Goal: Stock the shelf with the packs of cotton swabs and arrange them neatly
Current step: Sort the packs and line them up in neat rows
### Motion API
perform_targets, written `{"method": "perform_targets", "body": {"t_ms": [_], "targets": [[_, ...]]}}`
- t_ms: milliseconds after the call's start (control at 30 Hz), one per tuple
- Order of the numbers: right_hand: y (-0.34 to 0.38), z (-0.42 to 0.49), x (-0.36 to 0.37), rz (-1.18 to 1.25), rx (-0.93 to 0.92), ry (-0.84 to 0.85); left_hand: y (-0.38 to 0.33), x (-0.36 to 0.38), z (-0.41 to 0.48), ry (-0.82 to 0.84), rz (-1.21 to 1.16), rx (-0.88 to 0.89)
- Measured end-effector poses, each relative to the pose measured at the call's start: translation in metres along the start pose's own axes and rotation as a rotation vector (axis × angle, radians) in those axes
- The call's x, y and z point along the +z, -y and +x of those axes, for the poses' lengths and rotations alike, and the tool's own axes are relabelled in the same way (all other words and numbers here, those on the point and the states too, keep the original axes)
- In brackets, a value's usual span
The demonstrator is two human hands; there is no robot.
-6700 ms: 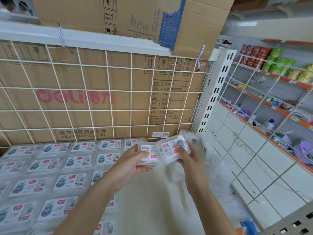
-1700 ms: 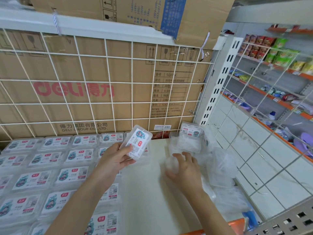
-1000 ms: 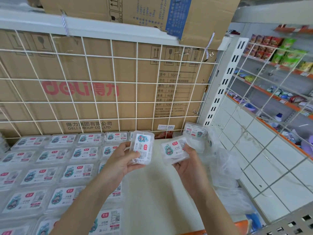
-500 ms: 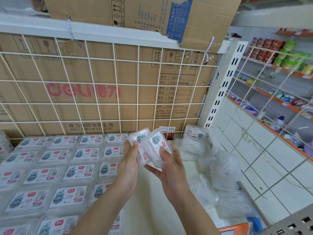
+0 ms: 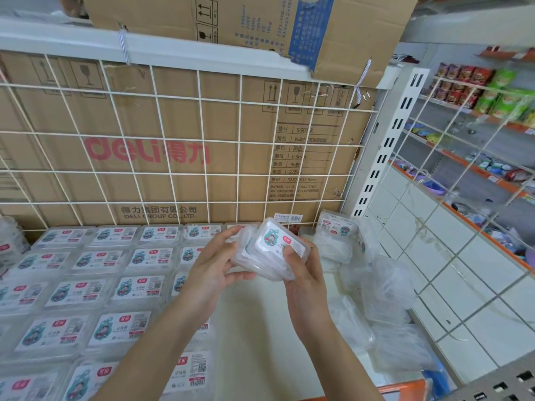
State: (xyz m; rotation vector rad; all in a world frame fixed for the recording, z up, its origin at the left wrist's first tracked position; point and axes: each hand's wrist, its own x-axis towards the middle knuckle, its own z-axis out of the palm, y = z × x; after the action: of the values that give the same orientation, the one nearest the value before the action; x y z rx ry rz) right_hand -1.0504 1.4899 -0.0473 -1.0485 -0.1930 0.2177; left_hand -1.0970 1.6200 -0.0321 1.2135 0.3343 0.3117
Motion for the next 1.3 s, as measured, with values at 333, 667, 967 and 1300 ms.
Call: {"method": "perform_targets", "body": {"t_ms": [333,667,967,1300], "targets": [[0.000,-0.003,-0.009,-0.021,0.028,0.074,0.012,-0.008,-0.002,0.072,0.091,0.009],[-0.011,0.002,-0.043,-0.346,0.146,0.059,0.021,-0.050,0.006,0.102,1.194,0.302],[-0.039,0.012,-0.030,-0.545,0.208,0.120,0.030,-0.061,0.015,0.153,1.669,0.161],[-0.046,0.011,-0.047,-0.746,0.109,0.212,0.032,-0.061,0.015,0.129,1.640,0.188]]}}
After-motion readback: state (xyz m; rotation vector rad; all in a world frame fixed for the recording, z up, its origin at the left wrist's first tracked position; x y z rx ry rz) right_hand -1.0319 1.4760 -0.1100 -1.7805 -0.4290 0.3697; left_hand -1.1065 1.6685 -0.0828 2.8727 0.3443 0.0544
